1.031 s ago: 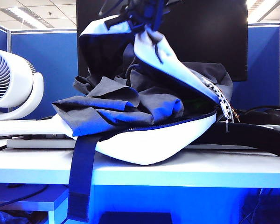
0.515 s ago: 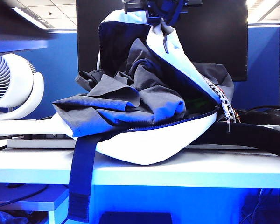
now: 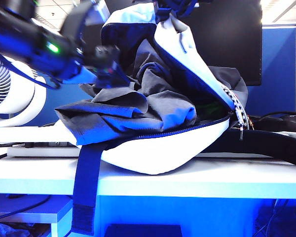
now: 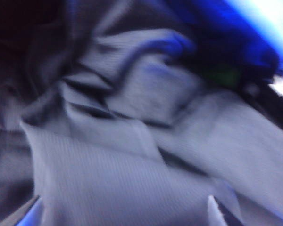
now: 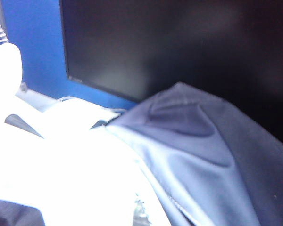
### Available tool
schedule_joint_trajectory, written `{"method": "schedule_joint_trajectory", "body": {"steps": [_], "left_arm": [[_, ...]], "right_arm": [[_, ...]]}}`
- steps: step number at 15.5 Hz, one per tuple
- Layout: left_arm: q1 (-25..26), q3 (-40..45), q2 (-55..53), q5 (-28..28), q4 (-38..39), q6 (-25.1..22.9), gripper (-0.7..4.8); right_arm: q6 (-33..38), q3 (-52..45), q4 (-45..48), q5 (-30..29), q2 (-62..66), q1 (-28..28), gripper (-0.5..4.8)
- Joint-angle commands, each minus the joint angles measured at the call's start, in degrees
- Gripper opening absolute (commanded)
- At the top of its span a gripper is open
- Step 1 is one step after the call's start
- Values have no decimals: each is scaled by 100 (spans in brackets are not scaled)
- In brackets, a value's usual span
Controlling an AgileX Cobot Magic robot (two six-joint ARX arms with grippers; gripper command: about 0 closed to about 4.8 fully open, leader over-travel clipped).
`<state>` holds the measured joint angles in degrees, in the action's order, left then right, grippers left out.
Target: Take the gray clothes out of the backpack.
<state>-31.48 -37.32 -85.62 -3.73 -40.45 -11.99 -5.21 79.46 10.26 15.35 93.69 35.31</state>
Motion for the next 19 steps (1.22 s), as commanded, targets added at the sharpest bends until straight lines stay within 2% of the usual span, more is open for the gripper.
{"method": "schedule_joint_trajectory", "body": {"steps": [1,5,10,12,14,16,17,19], "left_arm": [[-9,-702,-807,2,-713,-4,479],[-15,-1926,-2015,4,-721,81,479],[-11,-2964,-3047,4,-542,153,479],[-9,-3075,-3195,7,-326,232,13],[-17,-3075,-3099,17,-109,444,-5],[-7,-3071,-2691,116,640,527,-5],[-4,-3029,-2374,87,1005,470,-5],[0,-2802,-1849,-269,1252,470,-5]], "right_arm": [[120,85,199,-138,-190,46,-5],[634,85,-282,-715,-190,48,-5],[651,83,-551,-802,-243,94,-5],[651,83,-595,-798,-271,103,-5],[640,83,-592,-750,-271,83,-5],[295,83,-575,-710,-271,11,-5],[212,83,-573,-356,-269,-4,-5],[173,83,-575,17,-269,-50,-5]]}}
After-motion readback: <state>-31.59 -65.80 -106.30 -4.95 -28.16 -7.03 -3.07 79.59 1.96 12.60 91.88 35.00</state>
